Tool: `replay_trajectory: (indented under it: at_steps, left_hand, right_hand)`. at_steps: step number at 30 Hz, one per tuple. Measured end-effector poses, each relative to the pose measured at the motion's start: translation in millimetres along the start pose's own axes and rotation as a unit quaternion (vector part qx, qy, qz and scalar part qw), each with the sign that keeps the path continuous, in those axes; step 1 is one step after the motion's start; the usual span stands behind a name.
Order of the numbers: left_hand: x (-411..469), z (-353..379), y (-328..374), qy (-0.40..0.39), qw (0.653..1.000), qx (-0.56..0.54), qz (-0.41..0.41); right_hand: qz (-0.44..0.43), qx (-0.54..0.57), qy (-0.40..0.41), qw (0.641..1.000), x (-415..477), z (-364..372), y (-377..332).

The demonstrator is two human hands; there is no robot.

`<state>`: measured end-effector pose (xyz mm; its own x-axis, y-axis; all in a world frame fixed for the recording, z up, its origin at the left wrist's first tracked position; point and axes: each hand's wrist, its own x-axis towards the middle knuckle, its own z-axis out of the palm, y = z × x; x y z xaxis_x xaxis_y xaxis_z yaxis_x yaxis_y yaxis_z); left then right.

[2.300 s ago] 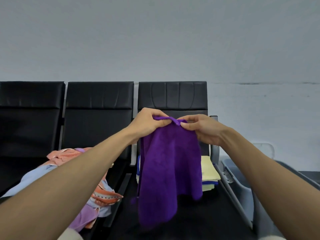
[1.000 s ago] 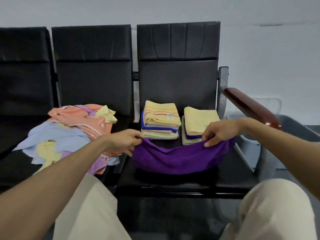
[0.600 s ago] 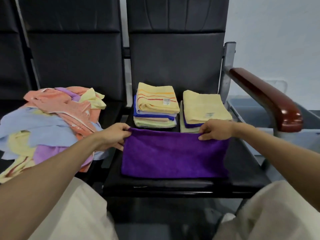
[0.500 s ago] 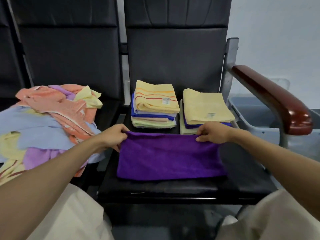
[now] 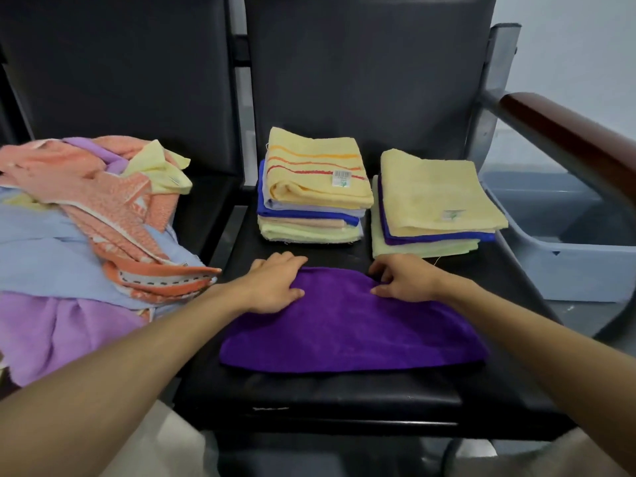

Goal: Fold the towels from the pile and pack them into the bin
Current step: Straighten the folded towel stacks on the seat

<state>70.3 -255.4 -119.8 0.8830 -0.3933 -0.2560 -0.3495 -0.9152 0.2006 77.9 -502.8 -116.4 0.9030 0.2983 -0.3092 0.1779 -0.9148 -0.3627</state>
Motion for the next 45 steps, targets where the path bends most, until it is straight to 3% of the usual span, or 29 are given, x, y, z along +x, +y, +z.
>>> replay_trajectory:
  at_steps: [4, 8, 12, 15, 17, 21, 27, 32, 35, 37, 39, 41, 43, 45]
  left_hand:
    - [-4, -13, 4, -0.01, 0.999, -0.052, 0.011]
    - [-16, -28, 11, 0.011, 0.992, -0.102, 0.076]
    - [-31, -46, 10, 0.021, 0.952, -0.28, 0.124]
    - [-38, -53, 5, 0.053, 0.931, -0.332, 0.146]
    - [-40, -55, 1, 0.108, 0.937, -0.301, 0.142]
    - [-40, -57, -6, 0.212, 0.963, -0.091, 0.139]
    - [-47, -70, -22, 0.196, 0.975, -0.059, 0.081]
    - [-58, -76, -34, 0.205, 0.967, -0.144, 0.051]
    - [-66, -85, -31, 0.202, 0.947, -0.247, 0.043]
    - [-72, -91, -23, 0.197, 0.908, -0.365, 0.048]
    - [-78, -97, -15, 0.18, 0.846, -0.498, 0.056]
    - [-81, -100, -13, 0.15, 0.807, -0.567, 0.063]
    - [-76, -98, -17, 0.12, 0.824, -0.552, 0.043]
    - [-64, -85, -27, 0.116, 0.889, -0.443, -0.005]
  right_hand:
    - [-0.011, 0.022, -0.056, 0.998, -7, -11, -13]
    - [-0.06, 0.039, -0.037, 0.997, -32, -29, -19]
    - [-0.096, 0.122, -0.011, 0.988, -58, -46, -13]
    - [-0.113, 0.107, 0.013, 0.988, -64, -55, -7]
    - [-0.128, 0.093, 0.042, 0.987, -65, -60, -4]
    - [-0.152, -0.072, 0.143, 0.975, -63, -63, -1]
    - [-0.119, -0.092, 0.225, 0.963, -66, -73, 9]
    - [-0.119, -0.007, 0.223, 0.967, -71, -79, 18]
    - [-0.138, 0.135, 0.159, 0.968, -82, -87, 17]
    - [-0.154, 0.253, 0.117, 0.948, -92, -93, 18]
    - [-0.165, 0.352, 0.1, 0.916, -96, -97, 21]
    - [-0.157, 0.415, 0.105, 0.89, -96, -99, 23]
    - [-0.121, 0.408, 0.109, 0.898, -92, -97, 26]
    - [-0.058, 0.341, 0.105, 0.932, -81, -87, 30]
